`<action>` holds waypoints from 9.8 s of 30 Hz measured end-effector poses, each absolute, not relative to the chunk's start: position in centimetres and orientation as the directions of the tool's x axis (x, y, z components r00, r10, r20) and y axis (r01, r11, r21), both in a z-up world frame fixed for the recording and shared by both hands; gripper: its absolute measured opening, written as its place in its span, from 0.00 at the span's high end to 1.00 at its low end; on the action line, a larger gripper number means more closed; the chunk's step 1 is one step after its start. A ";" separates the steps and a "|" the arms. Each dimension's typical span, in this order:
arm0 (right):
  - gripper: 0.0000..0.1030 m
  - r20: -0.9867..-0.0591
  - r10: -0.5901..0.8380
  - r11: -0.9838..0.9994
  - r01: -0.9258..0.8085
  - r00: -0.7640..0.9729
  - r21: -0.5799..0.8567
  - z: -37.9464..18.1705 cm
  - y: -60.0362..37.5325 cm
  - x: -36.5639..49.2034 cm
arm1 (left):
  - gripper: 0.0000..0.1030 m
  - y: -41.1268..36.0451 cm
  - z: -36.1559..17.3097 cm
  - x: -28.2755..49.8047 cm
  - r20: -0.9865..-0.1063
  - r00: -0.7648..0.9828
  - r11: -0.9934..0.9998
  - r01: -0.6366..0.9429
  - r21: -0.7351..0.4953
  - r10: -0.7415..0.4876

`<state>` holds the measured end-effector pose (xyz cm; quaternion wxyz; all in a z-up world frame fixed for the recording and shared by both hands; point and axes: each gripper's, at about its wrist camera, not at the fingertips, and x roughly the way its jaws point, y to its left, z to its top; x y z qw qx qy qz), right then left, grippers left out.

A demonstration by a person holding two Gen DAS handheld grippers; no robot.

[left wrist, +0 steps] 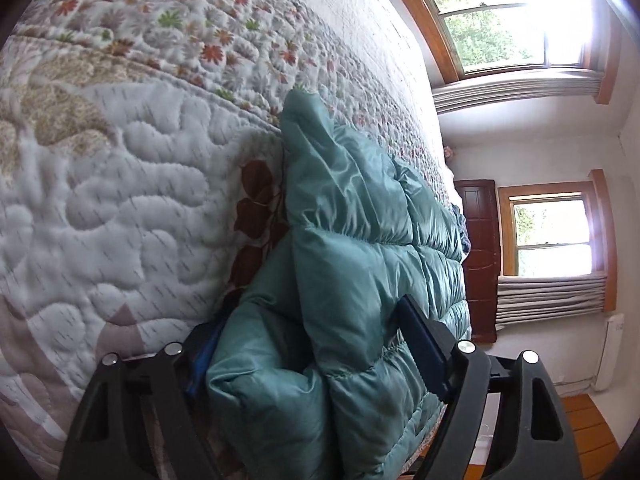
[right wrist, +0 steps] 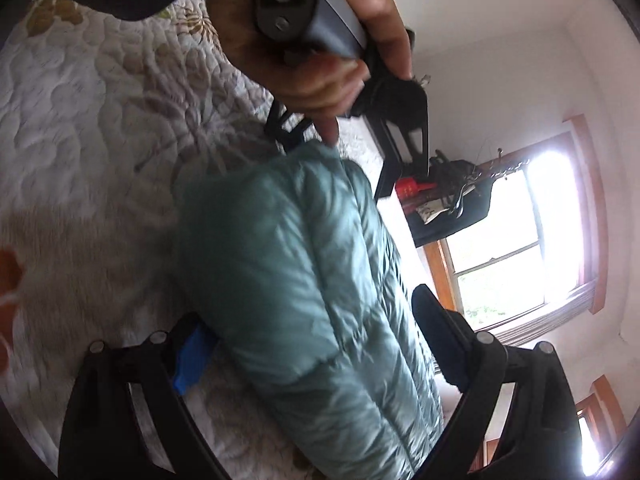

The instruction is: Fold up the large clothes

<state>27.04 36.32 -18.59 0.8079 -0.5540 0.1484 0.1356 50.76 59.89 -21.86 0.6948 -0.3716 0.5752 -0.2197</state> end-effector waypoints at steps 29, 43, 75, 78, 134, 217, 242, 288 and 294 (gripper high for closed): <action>0.76 -0.505 0.144 0.645 -0.467 0.851 -0.604 -12.8 37.0 29.5 | 0.76 56.7 -15.5 53.1 -0.698 0.249 0.693 -0.123 -0.711 -0.672; 0.77 -0.472 0.187 0.744 -0.438 0.862 -0.505 -9.3 34.6 29.4 | 0.78 53.0 -8.3 53.7 -0.733 0.285 0.748 -0.075 -0.659 -0.617; 0.77 -0.383 0.282 0.959 -0.272 0.879 0.082 -3.0 16.0 29.2 | 0.78 31.2 1.3 54.8 -0.853 0.263 0.893 0.148 -0.426 -0.451; 0.77 -0.384 0.278 0.961 -0.255 0.881 0.111 -3.1 14.2 29.2 | 0.78 29.1 1.3 54.8 -0.862 0.253 0.897 0.169 -0.409 -0.440; 0.41 -0.519 0.598 0.723 -0.132 0.611 0.678 -12.7 -5.4 31.5 | 0.39 14.5 -3.6 53.1 -0.712 0.373 0.799 0.371 -0.474 -0.595; 0.61 -0.379 0.796 0.465 -0.078 0.472 0.882 -14.5 -15.7 46.7 | 0.46 15.2 -9.0 39.5 -0.484 -0.127 0.326 0.591 -0.738 -0.866; 0.83 -0.389 0.834 0.506 -0.261 0.392 0.822 -10.2 -11.1 47.0 | 0.28 25.6 -7.9 44.7 -0.384 0.104 0.389 0.436 -0.812 -0.917; 0.03 -0.317 0.943 0.319 -0.005 0.099 0.948 -20.6 -9.3 57.4 | 0.04 32.3 -22.0 41.7 -0.233 0.052 0.235 0.031 -0.972 -0.971; 0.02 -0.278 0.955 0.281 -0.013 0.100 0.960 -20.9 -8.4 58.2 | 0.04 31.5 -22.3 42.5 -0.206 0.035 0.206 0.019 -0.978 -0.978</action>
